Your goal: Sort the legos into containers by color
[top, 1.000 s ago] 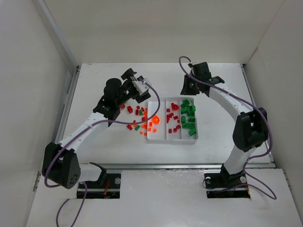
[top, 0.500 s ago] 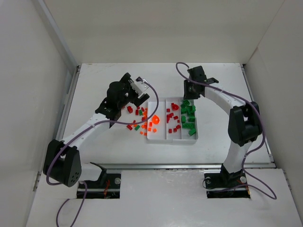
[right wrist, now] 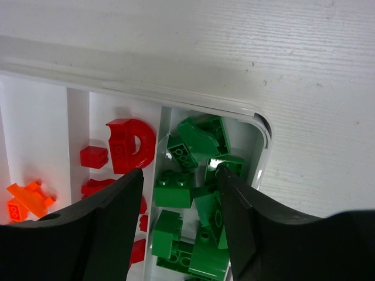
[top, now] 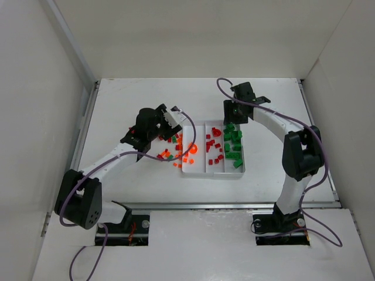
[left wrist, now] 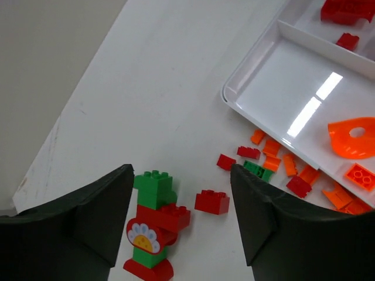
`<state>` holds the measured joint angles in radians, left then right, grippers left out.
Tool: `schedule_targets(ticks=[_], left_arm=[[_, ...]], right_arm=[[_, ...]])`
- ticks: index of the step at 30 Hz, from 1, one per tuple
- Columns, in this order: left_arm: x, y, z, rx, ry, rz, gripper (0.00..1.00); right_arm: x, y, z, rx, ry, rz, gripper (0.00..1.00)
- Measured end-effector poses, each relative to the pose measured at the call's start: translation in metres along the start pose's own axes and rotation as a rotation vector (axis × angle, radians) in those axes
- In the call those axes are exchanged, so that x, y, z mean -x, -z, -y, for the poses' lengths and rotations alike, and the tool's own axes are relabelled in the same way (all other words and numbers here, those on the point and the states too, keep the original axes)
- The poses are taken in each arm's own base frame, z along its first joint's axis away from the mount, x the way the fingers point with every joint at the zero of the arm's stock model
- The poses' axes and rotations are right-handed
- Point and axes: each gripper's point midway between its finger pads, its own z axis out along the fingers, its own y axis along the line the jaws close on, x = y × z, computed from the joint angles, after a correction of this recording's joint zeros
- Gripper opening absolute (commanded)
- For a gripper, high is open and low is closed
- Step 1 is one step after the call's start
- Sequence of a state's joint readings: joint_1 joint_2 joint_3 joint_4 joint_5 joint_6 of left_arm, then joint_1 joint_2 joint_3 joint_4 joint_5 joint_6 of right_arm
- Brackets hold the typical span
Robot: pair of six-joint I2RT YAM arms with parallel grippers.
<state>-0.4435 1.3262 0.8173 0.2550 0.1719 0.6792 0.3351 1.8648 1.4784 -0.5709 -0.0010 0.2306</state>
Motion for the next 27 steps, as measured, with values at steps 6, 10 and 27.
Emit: schedule_targets(ticks=[6, 10, 27], left_arm=[[-0.043, -0.015, 0.016, -0.092, 0.017, -0.125, 0.56], [-0.063, -0.022, 0.016, -0.12, 0.037, -0.192, 0.56], [-0.075, -0.051, 0.051, -0.461, -0.074, -0.215, 0.56]], right_arm=[[0.006, 0.004, -0.008, 0.038, 0.008, 0.008, 0.6], [0.021, 0.011, -0.017, 0.076, 0.01, 0.041, 0.61], [0.039, 0.016, -0.029, 0.134, 0.038, 0.075, 0.61]])
